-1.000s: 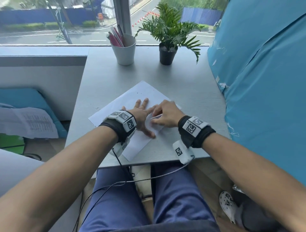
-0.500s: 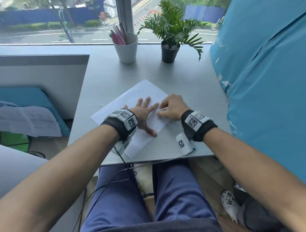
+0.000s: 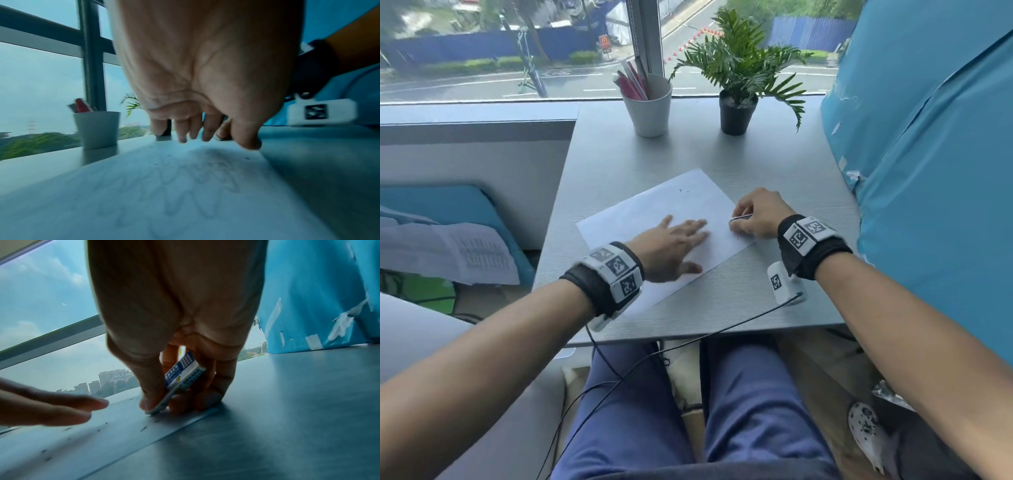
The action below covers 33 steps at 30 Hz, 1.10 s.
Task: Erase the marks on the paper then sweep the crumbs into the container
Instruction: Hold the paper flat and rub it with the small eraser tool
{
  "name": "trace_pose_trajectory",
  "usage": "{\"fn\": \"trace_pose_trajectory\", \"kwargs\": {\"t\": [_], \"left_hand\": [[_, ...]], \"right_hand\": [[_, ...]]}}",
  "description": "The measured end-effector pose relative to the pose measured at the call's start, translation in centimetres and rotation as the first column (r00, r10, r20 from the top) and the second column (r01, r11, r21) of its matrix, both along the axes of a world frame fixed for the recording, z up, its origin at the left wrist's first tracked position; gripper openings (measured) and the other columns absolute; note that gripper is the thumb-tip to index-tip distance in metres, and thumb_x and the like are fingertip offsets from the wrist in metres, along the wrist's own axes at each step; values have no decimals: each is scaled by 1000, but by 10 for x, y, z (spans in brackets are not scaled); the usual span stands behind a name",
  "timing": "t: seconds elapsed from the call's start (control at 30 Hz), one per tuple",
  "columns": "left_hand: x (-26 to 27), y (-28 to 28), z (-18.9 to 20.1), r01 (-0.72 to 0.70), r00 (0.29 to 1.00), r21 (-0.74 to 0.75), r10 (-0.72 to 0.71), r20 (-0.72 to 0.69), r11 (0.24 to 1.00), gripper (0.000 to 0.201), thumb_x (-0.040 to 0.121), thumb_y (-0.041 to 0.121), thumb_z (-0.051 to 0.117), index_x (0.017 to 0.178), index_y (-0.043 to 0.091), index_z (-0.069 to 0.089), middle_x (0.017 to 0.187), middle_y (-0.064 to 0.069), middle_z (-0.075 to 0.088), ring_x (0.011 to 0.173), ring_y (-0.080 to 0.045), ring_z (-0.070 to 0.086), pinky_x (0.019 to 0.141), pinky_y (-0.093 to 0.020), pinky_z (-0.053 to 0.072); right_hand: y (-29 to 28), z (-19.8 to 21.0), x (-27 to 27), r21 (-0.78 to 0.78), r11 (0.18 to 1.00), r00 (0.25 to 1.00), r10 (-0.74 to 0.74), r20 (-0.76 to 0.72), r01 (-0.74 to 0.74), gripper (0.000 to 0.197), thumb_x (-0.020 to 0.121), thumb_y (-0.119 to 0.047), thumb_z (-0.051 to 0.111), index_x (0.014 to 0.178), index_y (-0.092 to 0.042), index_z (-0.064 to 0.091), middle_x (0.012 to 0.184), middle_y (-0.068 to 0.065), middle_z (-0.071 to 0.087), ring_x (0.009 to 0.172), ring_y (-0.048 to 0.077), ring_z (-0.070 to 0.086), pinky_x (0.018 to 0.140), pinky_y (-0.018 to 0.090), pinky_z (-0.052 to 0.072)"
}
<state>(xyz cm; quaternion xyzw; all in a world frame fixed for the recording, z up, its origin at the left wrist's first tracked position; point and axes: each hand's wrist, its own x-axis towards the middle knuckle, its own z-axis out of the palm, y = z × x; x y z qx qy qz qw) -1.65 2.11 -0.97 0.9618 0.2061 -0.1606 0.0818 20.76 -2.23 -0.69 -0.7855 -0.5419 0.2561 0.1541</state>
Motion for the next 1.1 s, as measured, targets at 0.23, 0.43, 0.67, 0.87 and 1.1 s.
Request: {"fn": "trace_pose_trajectory", "kwargs": {"t": [0.23,0.43,0.67,0.87,1.1], "left_hand": [[-31,-1,-21,99,989,-166,-116,-96,981,94,80,85,9,155,36,-16,161,6,-27,149,-19,-25,120,-49,-13],[-38,10,-14,-11,997,25,13,-82,1000,103,77,87,2,155,22,-19,161,2,-27,150,-18,-22,123,-48,-7],[-2,-11,-25,135,990,-186,-141,-20,973,80,95,70,21,159,31,-8,163,7,-20,150,-15,-20,118,-45,-14],[-10,51,-8,-355,930,-13,352,-108,935,92,93,74,27,160,19,-4,166,-3,-14,153,-23,-9,121,-55,-5],[-27,19,-12,-299,953,-241,303,-21,923,113,74,72,68,158,40,0,165,1,-17,152,-22,-15,115,-68,-1]], "right_hand": [[-2,-2,3,12,1000,1000,10,-15,-10,16,78,-25,78,93,-19,78,87,-1,71,83,11,63,74,16,42],[-1,-2,1,2,1000,1000,-4,-3,4,17,78,-27,78,93,-20,78,91,1,71,87,13,63,75,17,42],[-2,0,-2,-4,1000,1000,-8,18,8,15,77,-27,79,91,-21,78,92,2,73,87,13,64,76,17,43],[-3,2,-4,0,1000,1000,-30,6,30,16,78,-24,78,93,-17,78,88,1,72,81,11,62,73,16,42],[-10,2,-4,-20,999,997,-42,68,44,12,75,-21,80,86,-15,79,83,2,74,83,15,66,80,23,53]]}}
